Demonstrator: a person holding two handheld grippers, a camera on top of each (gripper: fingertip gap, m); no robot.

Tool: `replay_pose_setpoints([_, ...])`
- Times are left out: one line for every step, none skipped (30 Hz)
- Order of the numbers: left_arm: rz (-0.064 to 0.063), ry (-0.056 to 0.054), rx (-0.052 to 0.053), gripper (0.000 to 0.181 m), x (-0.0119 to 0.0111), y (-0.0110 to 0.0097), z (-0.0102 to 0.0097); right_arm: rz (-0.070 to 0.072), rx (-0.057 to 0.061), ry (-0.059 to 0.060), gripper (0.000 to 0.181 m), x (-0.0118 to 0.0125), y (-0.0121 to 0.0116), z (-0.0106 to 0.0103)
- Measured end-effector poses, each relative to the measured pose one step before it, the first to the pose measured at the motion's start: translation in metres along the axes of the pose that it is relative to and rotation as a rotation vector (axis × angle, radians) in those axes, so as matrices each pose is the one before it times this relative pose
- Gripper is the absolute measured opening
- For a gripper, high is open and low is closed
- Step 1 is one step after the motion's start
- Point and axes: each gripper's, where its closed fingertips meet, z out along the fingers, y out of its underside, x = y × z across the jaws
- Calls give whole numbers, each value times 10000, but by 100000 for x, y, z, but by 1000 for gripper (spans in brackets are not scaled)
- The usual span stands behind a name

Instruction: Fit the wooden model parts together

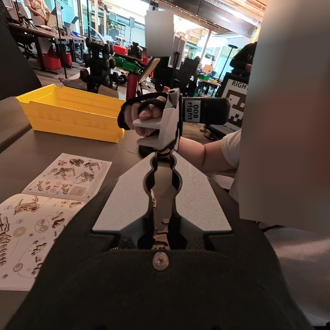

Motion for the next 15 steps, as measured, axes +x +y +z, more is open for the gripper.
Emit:
replay_pose_setpoints([-51, 65, 28, 11, 55, -14, -11, -23, 10, 6, 1, 14, -45, -8])
replay_pose_setpoints([-47, 44, 25, 11, 5, -15, -8, -45, -24, 5, 1, -6, 1, 10])
replay_pose_setpoints([-33, 29, 19, 11, -9, 17, -7, -40, -24, 5, 1, -12, 22, 6])
replay_pose_setpoints([-4, 10, 8, 11, -30, 19, -12, -23, -23, -2, 1, -27, 41, 13])
replay_pose_setpoints([34, -8, -9, 11, -28, 35, 2, -11, -5, -7, 1, -37, 31, 3])
replay_pose_setpoints([78, -37, -15, 11, -40, 18, -9, 4, -2, 1, 1, -13, 29, 5])
replay_pose_setpoints([114, -66, -21, 11, -34, 12, -4, 13, 1, 6, 1, -1, 30, -4])
replay_pose_setpoints([117, -57, -43, 11, 7, 26, 1, 18, 27, -4, 1, -21, -21, -14])
replay_pose_setpoints([67, -46, -55, 11, 47, 7, -5, 5, 26, 6, 1, -5, -38, -12])
replay_pose_setpoints([45, -23, -48, 11, 65, 2, -23, -4, 34, 15, 1, -2, -64, 7])
replay_pose_setpoints([45, -8, -29, 11, 68, -17, -25, -3, 27, 22, 1, 7, -85, 7])
replay_pose_setpoints([30, -11, -5, 11, 41, -35, -30, -25, 2, 40, 1, 35, -50, 20])
replay_pose_setpoints([16, -3, 2, 11, 39, -30, -17, -37, 6, 35, 1, 24, -34, -1])
replay_pose_setpoints([7, -9, 7, 11, 4, -33, -14, -19, -5, 30, 1, 26, -15, 1])
replay_pose_setpoints([-20, -24, 14, 11, -32, -31, -7, -9, -29, 40, 1, 43, 51, 8])
